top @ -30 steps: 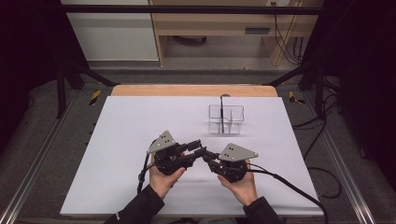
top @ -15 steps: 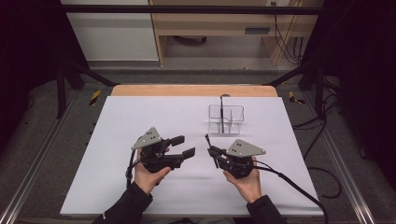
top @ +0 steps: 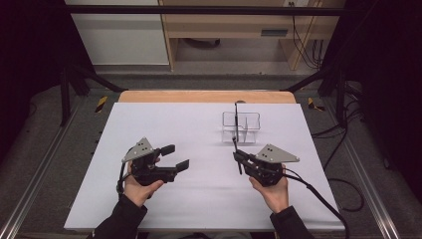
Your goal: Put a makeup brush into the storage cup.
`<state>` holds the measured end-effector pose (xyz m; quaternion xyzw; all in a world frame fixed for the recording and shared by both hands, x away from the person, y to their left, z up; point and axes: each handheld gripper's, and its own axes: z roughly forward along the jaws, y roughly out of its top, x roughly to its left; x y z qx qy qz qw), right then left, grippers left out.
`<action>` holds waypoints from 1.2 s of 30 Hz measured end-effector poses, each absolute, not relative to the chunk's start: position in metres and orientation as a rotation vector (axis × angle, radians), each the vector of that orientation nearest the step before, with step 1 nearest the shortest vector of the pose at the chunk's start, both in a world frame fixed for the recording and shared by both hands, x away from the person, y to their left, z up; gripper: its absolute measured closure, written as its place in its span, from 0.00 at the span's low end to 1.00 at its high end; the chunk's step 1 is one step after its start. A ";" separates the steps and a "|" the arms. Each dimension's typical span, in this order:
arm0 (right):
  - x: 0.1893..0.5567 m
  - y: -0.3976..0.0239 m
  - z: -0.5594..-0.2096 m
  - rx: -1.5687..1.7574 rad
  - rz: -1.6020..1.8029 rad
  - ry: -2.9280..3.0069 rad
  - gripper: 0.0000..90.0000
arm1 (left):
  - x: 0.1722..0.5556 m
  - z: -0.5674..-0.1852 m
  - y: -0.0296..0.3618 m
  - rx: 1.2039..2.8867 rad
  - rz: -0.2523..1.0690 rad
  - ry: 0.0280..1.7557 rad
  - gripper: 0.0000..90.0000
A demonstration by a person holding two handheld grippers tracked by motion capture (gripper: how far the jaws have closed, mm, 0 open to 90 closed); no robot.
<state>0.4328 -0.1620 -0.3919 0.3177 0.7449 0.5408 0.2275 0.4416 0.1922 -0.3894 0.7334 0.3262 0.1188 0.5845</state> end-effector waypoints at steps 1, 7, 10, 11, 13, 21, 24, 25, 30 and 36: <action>0.433 -0.164 -0.391 0.880 1.488 2.050 0.93 | 0.441 -0.391 0.195 1.711 0.281 0.768 0.20; 0.433 -0.174 -0.387 0.906 1.495 2.027 0.93 | 0.441 -0.397 0.209 1.711 0.323 0.813 0.17; 0.433 -0.178 -0.385 0.911 1.501 2.014 0.93 | 0.439 -0.400 0.214 1.717 0.337 0.832 0.15; 0.433 -0.179 -0.384 0.915 1.504 2.011 0.93 | 0.439 -0.401 0.216 1.718 0.344 0.836 0.15; 0.433 -0.182 -0.383 0.921 1.503 2.002 0.93 | 0.438 -0.402 0.219 1.721 0.353 0.843 0.14; 0.433 -0.189 -0.378 0.933 1.515 1.978 0.93 | 0.438 -0.406 0.230 1.735 0.391 0.863 0.11; 0.434 -0.191 -0.376 0.944 1.528 1.969 0.93 | 0.439 -0.410 0.233 1.749 0.409 0.877 0.10; 0.434 -0.192 -0.376 0.951 1.528 1.967 0.93 | 0.440 -0.411 0.234 1.752 0.408 0.885 0.10; 0.436 -0.194 -0.373 0.967 1.539 1.951 0.93 | 0.441 -0.415 0.237 1.766 0.427 0.892 0.09; 0.443 -0.195 -0.364 0.985 1.551 1.918 0.93 | 0.441 -0.417 0.242 1.765 0.443 0.911 0.09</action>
